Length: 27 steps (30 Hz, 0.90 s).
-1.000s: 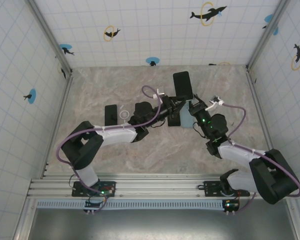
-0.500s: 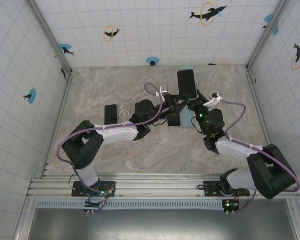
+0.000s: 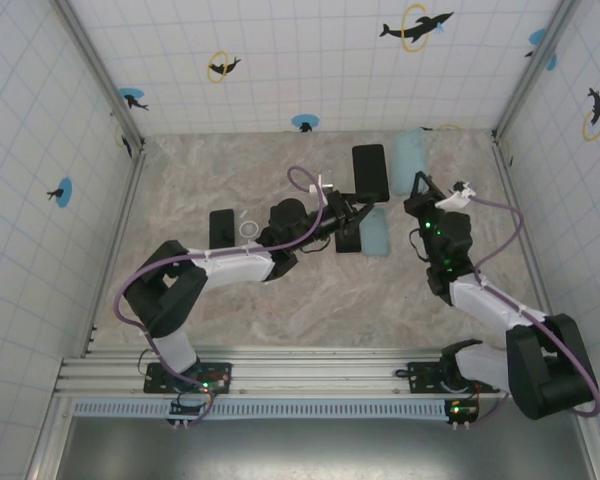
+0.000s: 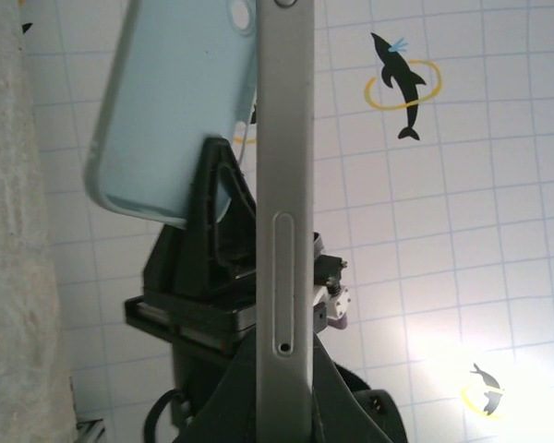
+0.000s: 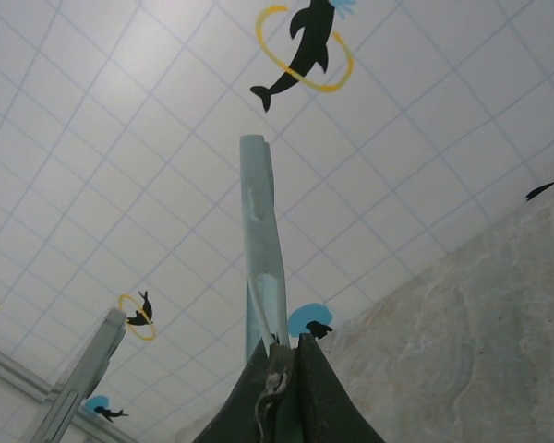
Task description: Take the phone out of the phone case
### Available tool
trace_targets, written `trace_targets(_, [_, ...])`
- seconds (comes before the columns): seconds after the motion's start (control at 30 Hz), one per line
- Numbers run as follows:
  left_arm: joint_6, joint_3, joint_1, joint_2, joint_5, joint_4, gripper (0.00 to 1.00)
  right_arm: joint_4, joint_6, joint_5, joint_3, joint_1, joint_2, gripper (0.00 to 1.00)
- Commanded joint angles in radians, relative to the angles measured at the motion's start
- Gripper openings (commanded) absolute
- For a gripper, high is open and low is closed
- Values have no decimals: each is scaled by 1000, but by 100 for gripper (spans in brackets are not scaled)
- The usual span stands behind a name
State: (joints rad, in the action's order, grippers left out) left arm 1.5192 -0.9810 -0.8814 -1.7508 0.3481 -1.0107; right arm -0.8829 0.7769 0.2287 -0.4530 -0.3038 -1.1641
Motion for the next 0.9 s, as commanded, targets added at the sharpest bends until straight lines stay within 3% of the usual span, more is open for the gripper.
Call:
trace_targets(0.0, [-87, -48, 1, -36, 54, -5, 5, 117, -22, -86, -10, 59, 37, 0])
trace_targets(0.3, [-129, -167, -27, -233, 50, -3, 6, 256, -19, -214, -66, 180, 32, 0])
trace_targets(0.6, [-79, -269, -67, -396, 18, -35, 8, 294, -3, -229, -35, 244, 28, 0])
trace_targets(0.87, [-65, -330, -92, -483, -16, 6, 10, 328, -84, -221, -16, 299, 37, 0])
